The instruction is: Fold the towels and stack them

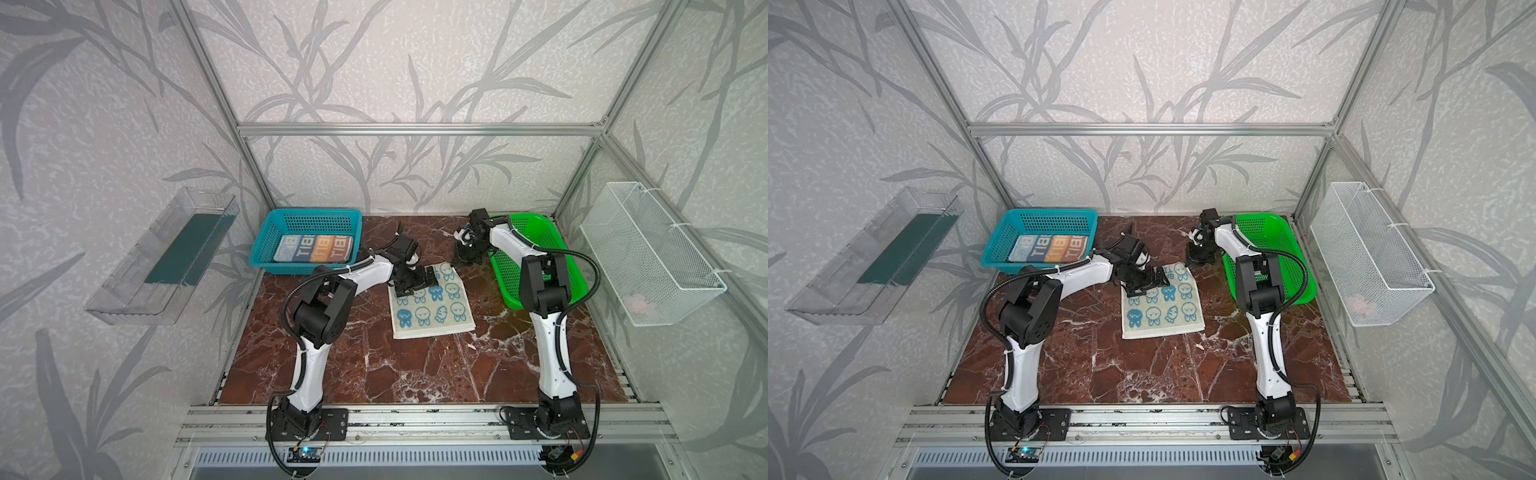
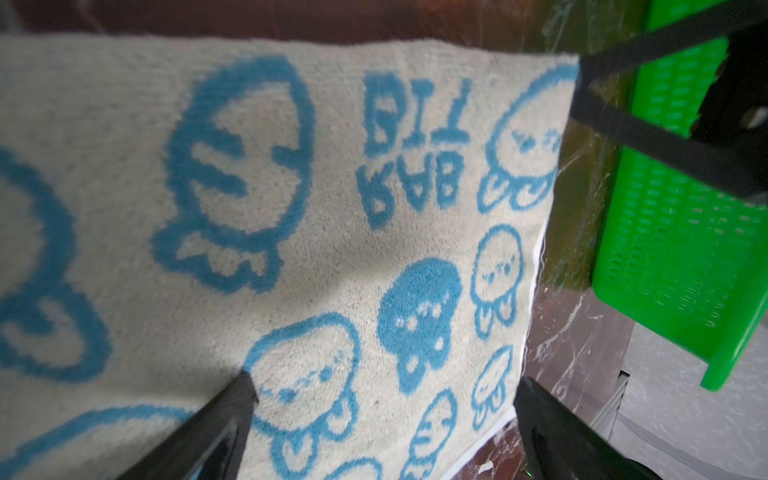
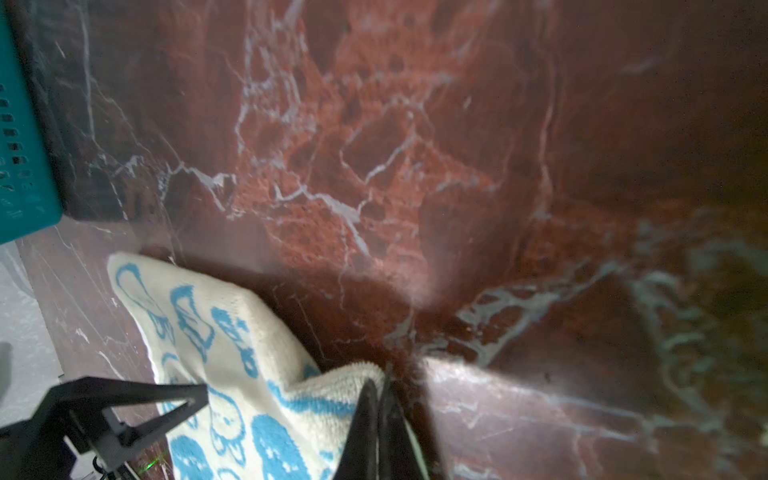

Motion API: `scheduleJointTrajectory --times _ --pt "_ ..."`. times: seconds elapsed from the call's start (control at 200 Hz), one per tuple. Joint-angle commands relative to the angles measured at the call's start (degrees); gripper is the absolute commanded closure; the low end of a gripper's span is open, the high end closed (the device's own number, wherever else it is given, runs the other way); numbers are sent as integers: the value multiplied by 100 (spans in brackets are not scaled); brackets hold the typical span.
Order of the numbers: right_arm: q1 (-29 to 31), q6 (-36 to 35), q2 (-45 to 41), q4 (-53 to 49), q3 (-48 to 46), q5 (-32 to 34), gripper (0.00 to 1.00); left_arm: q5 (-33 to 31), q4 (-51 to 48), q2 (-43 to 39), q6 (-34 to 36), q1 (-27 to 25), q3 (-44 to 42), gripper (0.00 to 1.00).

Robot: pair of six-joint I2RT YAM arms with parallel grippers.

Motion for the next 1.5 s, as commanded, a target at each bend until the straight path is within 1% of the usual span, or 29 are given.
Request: scheduleJointTrajectory --times 0.0,0.105,0.195,0.27,0.34,0.42,0.595,0.73,0.85,0.995,1.045,1.28,1.36,1.495 --pt "-6 -220 91 -529 322 139 100 -128 -710 -150 178 136 224 1" --pt "1 -263 40 -523 329 67 100 -431 -1465 -248 771 591 686 1" --pt "1 -260 12 -490 329 12 100 -750 -2126 -66 1364 986 1141 1" --pt "1 -260 15 -513 362 12 100 -962 -2691 197 1819 1148 1514 3" --pt "1 -283 12 -531 373 41 100 -1043 -2794 284 2003 1220 1529 5" --pt "1 -305 1 -550 373 64 100 -1046 -2717 321 2056 1263 1414 6" --pt "1 -314 -27 -559 333 53 100 -786 -2495 421 2000 1270 1287 14" --pt "1 -305 -69 -537 303 45 100 -771 -2433 497 1986 1270 1241 19" --pt "1 -279 -109 -517 263 10 100 -854 -2407 588 2012 1270 1232 27" --pt "-3 -305 -173 -501 208 20 100 -1007 -2417 704 2073 1279 1340 33" --pt "1 -304 -191 -493 184 33 100 -1046 -2481 767 2115 1279 1420 37" --pt "1 -290 -222 -456 124 2 100 -1144 -2438 894 2166 1279 1456 43" --pt "1 -296 -241 -453 101 -1 100 -1113 -2403 922 2173 1279 1469 49" --pt "1 -291 -276 -444 83 5 100 -1136 -2393 998 2187 1270 1487 63"
